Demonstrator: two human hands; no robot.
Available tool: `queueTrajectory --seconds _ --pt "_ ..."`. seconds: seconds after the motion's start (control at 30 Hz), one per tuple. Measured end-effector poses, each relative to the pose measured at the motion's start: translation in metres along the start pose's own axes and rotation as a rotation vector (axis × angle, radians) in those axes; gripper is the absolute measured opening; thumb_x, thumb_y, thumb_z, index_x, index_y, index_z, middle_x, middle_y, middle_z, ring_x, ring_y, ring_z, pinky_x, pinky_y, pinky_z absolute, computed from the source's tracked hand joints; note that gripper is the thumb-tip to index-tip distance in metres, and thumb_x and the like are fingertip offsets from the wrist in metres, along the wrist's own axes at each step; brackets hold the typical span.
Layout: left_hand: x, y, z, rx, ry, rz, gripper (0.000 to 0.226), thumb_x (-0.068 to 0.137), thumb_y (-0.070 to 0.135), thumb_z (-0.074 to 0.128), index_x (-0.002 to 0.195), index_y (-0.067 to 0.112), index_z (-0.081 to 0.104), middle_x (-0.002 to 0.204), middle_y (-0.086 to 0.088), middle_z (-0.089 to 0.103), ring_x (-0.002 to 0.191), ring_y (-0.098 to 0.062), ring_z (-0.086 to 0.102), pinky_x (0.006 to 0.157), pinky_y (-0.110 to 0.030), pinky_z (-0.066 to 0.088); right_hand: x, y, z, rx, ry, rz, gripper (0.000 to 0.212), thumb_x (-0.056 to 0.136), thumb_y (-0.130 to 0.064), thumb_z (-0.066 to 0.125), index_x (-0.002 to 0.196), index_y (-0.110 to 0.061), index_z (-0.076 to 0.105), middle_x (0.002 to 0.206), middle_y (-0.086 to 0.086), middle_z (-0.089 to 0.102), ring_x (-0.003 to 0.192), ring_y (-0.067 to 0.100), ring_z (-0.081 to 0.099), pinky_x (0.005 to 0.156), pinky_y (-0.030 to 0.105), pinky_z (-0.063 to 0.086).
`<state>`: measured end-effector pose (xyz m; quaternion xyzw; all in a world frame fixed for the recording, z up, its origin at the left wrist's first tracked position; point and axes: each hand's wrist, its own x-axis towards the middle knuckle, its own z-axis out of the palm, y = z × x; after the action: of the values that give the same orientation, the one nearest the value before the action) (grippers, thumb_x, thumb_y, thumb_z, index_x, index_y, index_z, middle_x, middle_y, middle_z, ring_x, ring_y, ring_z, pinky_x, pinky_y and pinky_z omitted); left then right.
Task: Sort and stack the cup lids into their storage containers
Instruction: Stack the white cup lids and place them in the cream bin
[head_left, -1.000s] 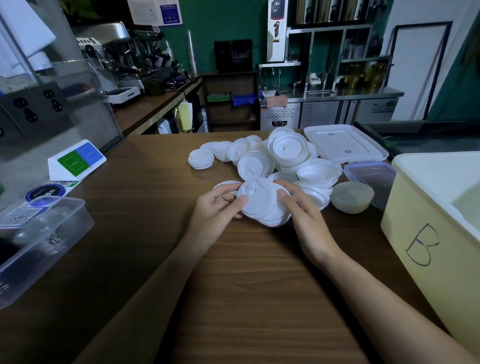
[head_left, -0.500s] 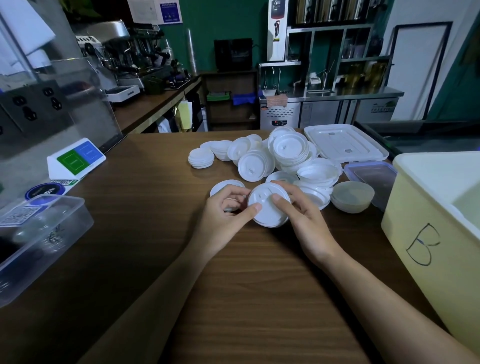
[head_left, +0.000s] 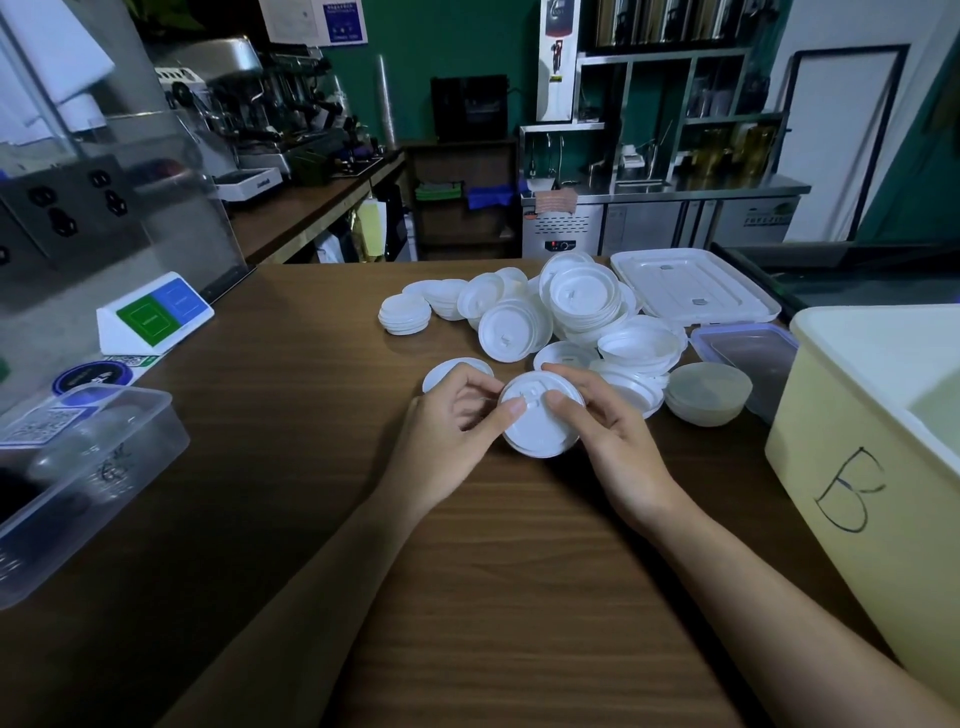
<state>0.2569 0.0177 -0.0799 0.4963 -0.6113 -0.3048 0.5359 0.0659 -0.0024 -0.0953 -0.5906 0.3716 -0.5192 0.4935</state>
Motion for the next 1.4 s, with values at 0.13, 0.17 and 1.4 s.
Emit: queueTrajectory --seconds 0.13,0.17,1.4 --pt "0.007 -0.012 -0.012 0.405 0.172 0.324 0.009 0.093 0.021 0.076 0.094 0.015 0.070 0.093 0.011 0.072 0.087 -0.008 0.068 0.079 -0.020 0.051 0.001 0.001 0.000 0.019 0.078 0.003 0.026 0.102 -0.029 0.069 0.128 -0.033 0.072 0.126 -0.012 0.074 0.121 0.008 0.066 0.102 0.022 0.047" --pt "0.009 -0.018 -0.016 0.500 0.180 0.361 0.007 0.092 0.017 0.076 0.097 0.015 0.070 0.096 0.010 0.072 0.090 -0.009 0.066 0.082 -0.022 0.050 0.001 0.001 0.001 0.017 0.090 0.003 0.027 0.102 -0.031 0.069 0.128 -0.034 0.072 0.126 -0.012 0.074 0.120 0.006 0.066 0.101 0.020 0.047" --pt "0.002 0.009 -0.002 -0.255 0.034 -0.133 0.025 0.099 -0.001 0.064 0.102 0.020 0.076 0.092 0.002 0.079 0.094 -0.021 0.076 0.077 -0.031 0.064 0.002 0.003 0.000 0.013 0.114 -0.022 0.033 0.103 -0.035 0.065 0.134 -0.025 0.067 0.130 -0.013 0.072 0.127 0.005 0.063 0.110 0.027 0.047"
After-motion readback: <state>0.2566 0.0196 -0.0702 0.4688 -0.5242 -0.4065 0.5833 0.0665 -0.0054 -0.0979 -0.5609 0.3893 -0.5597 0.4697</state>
